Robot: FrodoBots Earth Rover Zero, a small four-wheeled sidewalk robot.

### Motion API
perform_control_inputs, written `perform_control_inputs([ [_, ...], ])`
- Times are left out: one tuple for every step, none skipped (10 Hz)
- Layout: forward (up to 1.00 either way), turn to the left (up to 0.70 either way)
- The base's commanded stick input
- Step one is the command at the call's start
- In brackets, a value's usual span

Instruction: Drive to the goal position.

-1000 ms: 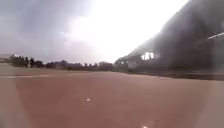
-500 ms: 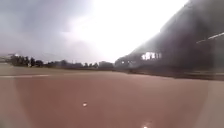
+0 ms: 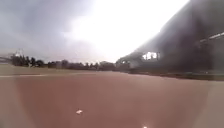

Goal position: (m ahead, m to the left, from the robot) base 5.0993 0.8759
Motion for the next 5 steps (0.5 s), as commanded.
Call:
perform_control_inputs([
  [0.70, 0.00],
  [0.70, 0.00],
  [0.70, 0.00],
  [0.70, 0.00],
  [0.70, 0.00],
])
